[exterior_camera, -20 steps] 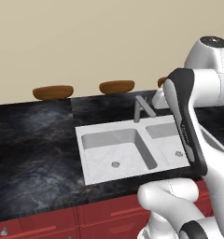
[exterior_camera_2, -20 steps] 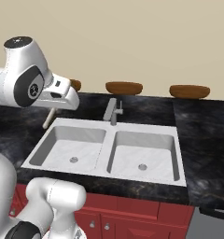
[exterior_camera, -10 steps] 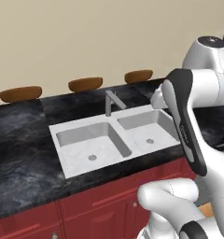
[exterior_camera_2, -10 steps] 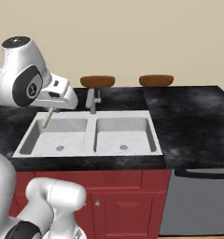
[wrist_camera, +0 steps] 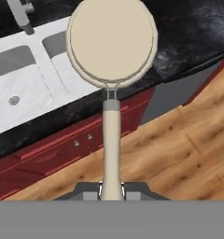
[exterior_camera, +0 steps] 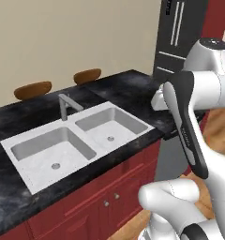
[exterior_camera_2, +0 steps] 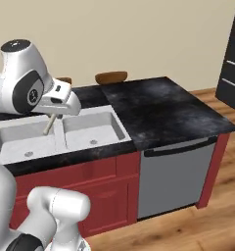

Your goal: Pick up the bar soap and dish brush from the sink, and place them back in the cabinet, and close the cabinet door.

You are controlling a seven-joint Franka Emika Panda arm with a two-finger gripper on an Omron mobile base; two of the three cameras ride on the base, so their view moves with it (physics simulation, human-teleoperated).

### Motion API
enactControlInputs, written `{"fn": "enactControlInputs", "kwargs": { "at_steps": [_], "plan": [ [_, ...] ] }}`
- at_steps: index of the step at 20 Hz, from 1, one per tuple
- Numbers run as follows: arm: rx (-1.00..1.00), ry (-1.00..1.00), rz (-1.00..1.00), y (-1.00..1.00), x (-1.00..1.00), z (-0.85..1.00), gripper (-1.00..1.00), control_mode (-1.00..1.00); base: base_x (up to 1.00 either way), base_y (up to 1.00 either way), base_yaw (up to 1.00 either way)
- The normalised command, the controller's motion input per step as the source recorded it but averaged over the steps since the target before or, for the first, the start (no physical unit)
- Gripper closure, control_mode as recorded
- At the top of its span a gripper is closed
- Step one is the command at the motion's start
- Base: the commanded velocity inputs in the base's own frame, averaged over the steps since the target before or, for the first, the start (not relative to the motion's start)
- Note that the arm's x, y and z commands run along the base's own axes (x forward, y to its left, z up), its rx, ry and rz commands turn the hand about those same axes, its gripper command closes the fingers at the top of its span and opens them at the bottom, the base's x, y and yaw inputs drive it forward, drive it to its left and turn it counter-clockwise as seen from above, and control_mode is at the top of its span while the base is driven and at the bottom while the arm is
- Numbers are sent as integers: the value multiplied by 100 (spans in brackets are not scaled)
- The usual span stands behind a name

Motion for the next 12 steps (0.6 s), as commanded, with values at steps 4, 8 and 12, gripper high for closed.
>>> {"fn": "enactControlInputs", "kwargs": {
  "at_steps": [4,8,12],
  "plan": [
    [0,0,0,0,0,0,100,100,-12,-17,-53],
    [0,0,0,0,0,0,100,100,-5,-12,-56],
    [0,0,0,0,0,0,100,100,-4,-4,-56]
  ]
}}
